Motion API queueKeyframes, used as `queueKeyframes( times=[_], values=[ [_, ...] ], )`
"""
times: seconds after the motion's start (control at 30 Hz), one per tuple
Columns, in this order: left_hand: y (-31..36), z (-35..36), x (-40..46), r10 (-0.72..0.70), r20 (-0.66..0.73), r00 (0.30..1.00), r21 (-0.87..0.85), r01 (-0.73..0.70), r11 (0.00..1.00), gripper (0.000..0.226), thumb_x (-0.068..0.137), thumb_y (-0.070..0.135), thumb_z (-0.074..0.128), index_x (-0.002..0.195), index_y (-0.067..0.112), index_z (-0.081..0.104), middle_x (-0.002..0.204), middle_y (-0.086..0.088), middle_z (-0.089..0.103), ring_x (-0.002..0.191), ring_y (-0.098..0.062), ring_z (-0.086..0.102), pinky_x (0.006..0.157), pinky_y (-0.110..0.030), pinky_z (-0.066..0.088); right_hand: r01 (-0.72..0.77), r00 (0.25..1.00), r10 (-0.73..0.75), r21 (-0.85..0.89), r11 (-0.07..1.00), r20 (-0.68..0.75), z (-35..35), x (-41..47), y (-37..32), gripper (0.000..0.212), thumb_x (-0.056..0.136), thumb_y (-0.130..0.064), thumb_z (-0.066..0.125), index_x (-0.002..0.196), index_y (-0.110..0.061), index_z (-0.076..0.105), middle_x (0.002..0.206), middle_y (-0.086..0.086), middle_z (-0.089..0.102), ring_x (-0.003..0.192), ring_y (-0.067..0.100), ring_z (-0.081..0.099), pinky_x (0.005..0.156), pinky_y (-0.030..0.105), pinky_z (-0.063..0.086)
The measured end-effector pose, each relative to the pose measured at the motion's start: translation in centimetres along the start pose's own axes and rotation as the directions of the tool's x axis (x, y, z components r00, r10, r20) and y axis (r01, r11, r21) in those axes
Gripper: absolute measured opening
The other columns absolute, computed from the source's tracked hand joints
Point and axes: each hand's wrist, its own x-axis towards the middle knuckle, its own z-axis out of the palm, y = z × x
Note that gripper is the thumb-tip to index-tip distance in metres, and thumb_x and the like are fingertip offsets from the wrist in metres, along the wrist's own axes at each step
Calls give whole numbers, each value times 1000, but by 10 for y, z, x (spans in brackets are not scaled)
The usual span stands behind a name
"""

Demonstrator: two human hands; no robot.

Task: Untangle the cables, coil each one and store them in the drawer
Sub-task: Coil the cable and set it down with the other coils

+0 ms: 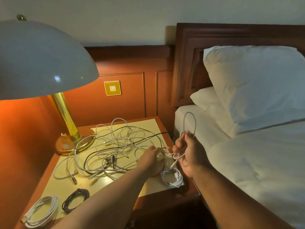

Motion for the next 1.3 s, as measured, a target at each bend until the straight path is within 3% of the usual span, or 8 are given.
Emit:
queueKeyframes(
  times=[0.13,0.3,0.43,0.53,0.7,0.87,1.1,1.3],
  values=[
    [-6,6,1,45,-43,998,99,-41,994,37,88,47,66,123,41,59,120,6,53,110,-18,53,81,-31,47,-213,959,235,143,966,-160,7,16,2,44,101,-50,44,78,-14,49,53,1,37,43,13,29,51,28,33],
    [-6,11,1,98,-91,991,181,-80,980,29,92,39,57,120,33,63,110,2,54,103,-21,54,75,-32,44,-299,954,272,-406,863,-123,5,36,16,16,94,-22,63,84,-13,55,57,1,41,39,10,33,39,23,29],
    [-9,15,-1,164,-171,971,199,-129,972,34,99,40,48,130,27,53,122,0,54,109,-23,51,81,-32,40,-170,966,234,-953,252,-111,4,54,16,24,93,-19,55,116,-12,55,91,11,62,61,19,56,50,25,41],
    [-10,12,-4,161,-203,966,208,-119,971,34,100,37,47,131,22,48,128,-2,51,112,-23,49,87,-33,40,-53,958,279,-998,-43,-63,11,56,12,29,94,-23,57,117,-7,62,103,13,68,84,23,65,59,25,47],
    [-10,10,-3,102,-150,983,208,-69,976,39,99,45,44,132,23,45,134,-3,47,118,-24,46,93,-36,39,-32,915,404,-996,84,5,12,57,6,33,86,-34,66,105,-8,67,102,14,72,86,25,65,78,34,52],
    [-10,16,-4,58,-227,972,219,-7,976,49,98,58,37,138,30,43,134,4,47,123,-19,44,101,-36,38,76,995,40,-974,213,87,4,54,11,24,94,-38,63,97,-16,57,90,2,62,89,22,60,77,32,50],
    [-13,15,-1,-36,-229,973,165,75,983,45,99,56,38,137,34,43,136,5,45,127,-19,42,104,-39,36,-31,999,36,-387,921,6,1,53,7,32,106,-33,42,115,-11,63,119,6,70,117,22,62,107,43,45],
    [-16,13,1,-55,-214,975,183,95,979,40,102,50,37,137,32,46,136,4,45,127,-20,39,103,-37,34,-99,987,82,-128,987,-135,13,44,5,36,105,-39,40,89,-10,56,75,8,60,71,22,62,80,39,55]
  ],
)
